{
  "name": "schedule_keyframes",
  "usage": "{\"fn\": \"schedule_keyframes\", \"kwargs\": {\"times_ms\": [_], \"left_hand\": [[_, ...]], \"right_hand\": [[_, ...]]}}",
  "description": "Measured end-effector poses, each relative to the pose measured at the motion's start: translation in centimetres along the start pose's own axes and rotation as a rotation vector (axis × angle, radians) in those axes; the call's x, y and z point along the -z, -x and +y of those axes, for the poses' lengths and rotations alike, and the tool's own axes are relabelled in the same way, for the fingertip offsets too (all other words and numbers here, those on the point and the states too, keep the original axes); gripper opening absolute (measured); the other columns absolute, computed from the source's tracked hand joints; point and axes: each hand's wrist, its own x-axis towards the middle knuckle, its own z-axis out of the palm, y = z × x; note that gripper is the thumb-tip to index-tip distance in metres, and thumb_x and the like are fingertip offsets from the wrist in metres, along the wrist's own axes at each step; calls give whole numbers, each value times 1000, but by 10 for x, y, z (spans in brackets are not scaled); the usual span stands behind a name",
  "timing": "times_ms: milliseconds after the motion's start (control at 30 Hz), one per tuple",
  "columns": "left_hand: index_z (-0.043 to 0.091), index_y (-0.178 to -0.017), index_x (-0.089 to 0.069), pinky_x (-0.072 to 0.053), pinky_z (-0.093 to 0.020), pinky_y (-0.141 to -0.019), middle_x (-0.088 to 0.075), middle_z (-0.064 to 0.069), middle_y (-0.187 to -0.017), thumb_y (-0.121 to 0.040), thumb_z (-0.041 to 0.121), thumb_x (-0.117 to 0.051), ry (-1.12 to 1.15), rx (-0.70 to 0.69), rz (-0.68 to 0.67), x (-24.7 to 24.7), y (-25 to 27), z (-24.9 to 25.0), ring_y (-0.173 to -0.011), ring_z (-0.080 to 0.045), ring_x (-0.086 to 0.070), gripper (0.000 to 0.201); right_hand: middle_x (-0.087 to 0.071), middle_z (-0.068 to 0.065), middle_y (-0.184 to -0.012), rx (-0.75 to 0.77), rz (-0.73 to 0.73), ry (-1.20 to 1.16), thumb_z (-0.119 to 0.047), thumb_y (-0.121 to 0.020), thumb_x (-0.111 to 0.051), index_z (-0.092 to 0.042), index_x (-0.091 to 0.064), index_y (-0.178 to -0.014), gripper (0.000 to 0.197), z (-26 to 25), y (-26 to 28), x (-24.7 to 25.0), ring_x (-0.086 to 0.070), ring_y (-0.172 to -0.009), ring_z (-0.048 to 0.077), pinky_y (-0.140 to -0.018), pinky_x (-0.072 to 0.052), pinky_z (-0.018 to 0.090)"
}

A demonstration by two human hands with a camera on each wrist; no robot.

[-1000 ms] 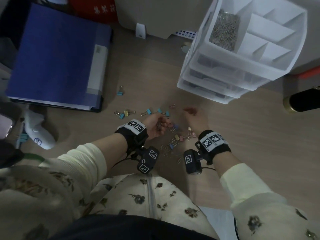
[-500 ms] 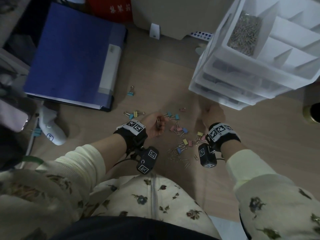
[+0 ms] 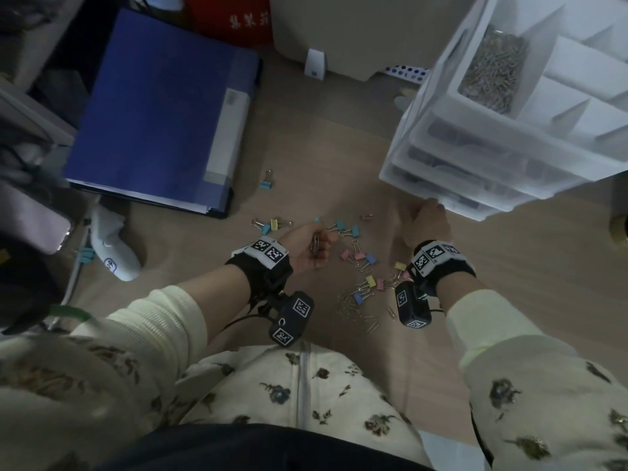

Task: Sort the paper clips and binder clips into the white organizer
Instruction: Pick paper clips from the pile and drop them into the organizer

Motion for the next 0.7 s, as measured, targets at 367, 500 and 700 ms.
{"fn": "schedule_keyframes", "kwargs": {"times_ms": [367, 500, 700], "left_hand": [[6, -75, -61, -46, -23, -50, -49, 0, -57, -98, 24, -40, 22, -35, 28, 8, 5, -2, -51, -11, -47, 35], [5, -78, -62, -51, -24, -53, -55, -1, -59, -97, 22, -41, 30, -63, 20, 8, 10, -5, -50, -10, -54, 34], [8, -85, -59, -54, -29, -63, -59, -7, -75, -96, 23, -45, 20, -83, -47, 6, 21, -16, -65, -16, -59, 23]], "right_hand": [[-57, 19, -119, 94, -115, 69, -28, -96, -44, -1, -56, -113, 34, -8, 18, 1, -58, -104, 37, -89, -49, 47], [-60, 14, -109, 173, -79, -35, -23, -97, -43, -4, -55, -110, 26, -17, 46, 3, -58, -100, 34, -84, -47, 40], [-58, -5, -86, 511, -164, -264, -27, -96, -50, -16, -59, -98, 15, -46, 103, 2, -56, -76, 12, -71, -44, 29]]}}
